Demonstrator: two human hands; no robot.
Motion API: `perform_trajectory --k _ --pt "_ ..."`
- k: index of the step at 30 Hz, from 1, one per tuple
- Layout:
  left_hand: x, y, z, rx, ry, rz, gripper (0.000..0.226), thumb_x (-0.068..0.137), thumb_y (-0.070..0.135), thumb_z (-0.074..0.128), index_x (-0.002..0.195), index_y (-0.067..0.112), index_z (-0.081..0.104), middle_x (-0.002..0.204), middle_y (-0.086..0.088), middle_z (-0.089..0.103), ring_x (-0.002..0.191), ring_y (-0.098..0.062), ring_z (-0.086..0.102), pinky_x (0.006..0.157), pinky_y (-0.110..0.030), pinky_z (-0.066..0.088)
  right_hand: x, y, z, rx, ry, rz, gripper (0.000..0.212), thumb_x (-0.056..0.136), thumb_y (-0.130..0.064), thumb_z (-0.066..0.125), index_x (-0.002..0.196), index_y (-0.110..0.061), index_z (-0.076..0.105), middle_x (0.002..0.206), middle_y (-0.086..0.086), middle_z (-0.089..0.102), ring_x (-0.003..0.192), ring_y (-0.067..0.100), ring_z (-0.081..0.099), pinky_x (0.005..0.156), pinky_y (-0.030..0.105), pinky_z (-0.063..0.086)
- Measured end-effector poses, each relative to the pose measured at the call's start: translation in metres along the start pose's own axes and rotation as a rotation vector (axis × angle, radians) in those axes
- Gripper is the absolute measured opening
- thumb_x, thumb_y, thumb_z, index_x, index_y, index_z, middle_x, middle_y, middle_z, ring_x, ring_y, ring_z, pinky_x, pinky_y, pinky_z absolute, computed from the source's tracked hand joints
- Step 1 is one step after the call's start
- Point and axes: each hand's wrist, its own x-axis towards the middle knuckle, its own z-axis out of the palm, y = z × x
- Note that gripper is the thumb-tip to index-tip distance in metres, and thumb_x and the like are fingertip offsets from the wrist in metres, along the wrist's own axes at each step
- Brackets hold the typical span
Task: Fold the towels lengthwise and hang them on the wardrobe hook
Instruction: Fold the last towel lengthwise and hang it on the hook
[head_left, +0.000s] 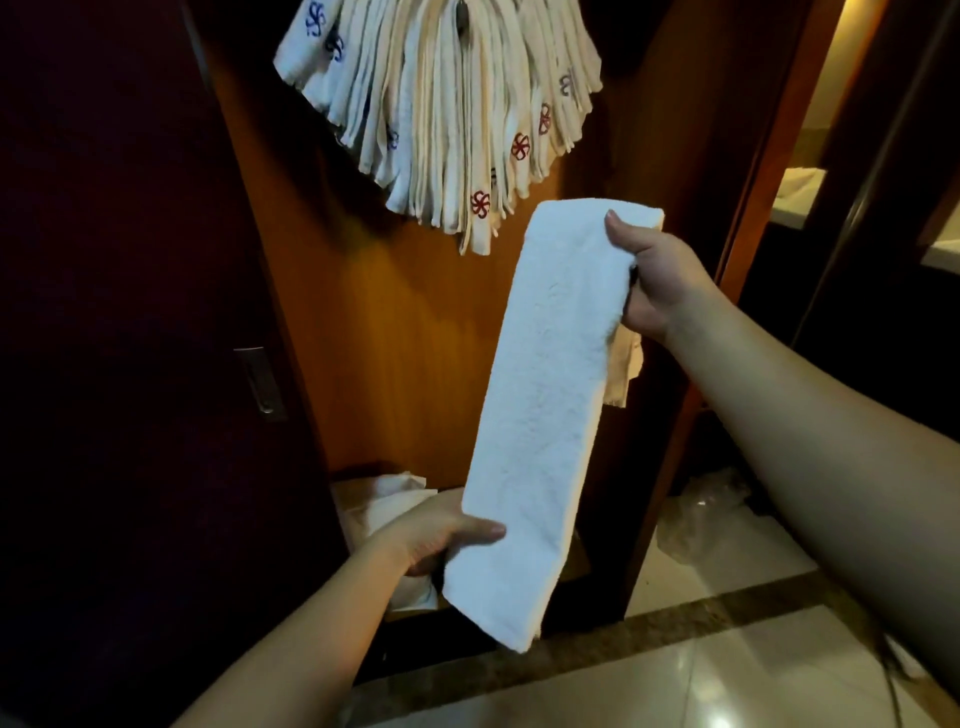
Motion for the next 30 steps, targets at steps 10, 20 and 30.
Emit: perform_trajectory --k 10,20,30 --pt "0.005 -0.021 -0.027 -0.454 0.360 0.031 0.039 0.087 0.005 0.068 0.124 0.007 0.057 0.115 -0.014 0.071 0.109 -0.031 0.066 0.093 -0.046 0.053 -0.001 -0.014 0.020 0.002 -0.002 -0.110 0.028 0.099 -0.018 0.058 0.124 -0.003 0.059 0.111 0.013 0.074 0.101 0.027 0.073 0.084 0.041 0.058" --pt "-0.038 0.121 0.059 -0.213 0.640 0.740 0.045 0.102 0.051 0.030 0.109 0.019 0.062 0.110 -0.005 0.069 0.106 -0.021 0.065 0.094 -0.037 0.049 0.003 -0.003 0.085 -0.978 -0.026 -0.396 0.041 0.101 -0.051 0.046 0.097 -0.011 0.055 0.107 0.016 0.065 0.097 0.029 0.065 0.094 0.050 0.054" --pt "-0.026 0.190 0.081 0.093 0.618 0.544 0.111 0.066 0.097 0.003 0.151 0.031 0.029 0.151 -0.002 0.041 0.140 -0.022 0.036 0.115 -0.048 0.023 -0.007 -0.037 0.124 -1.295 -0.067 -0.612 0.047 0.105 -0.048 0.037 0.077 -0.014 0.053 0.078 0.000 0.055 0.071 0.010 0.052 0.064 0.022 0.037"
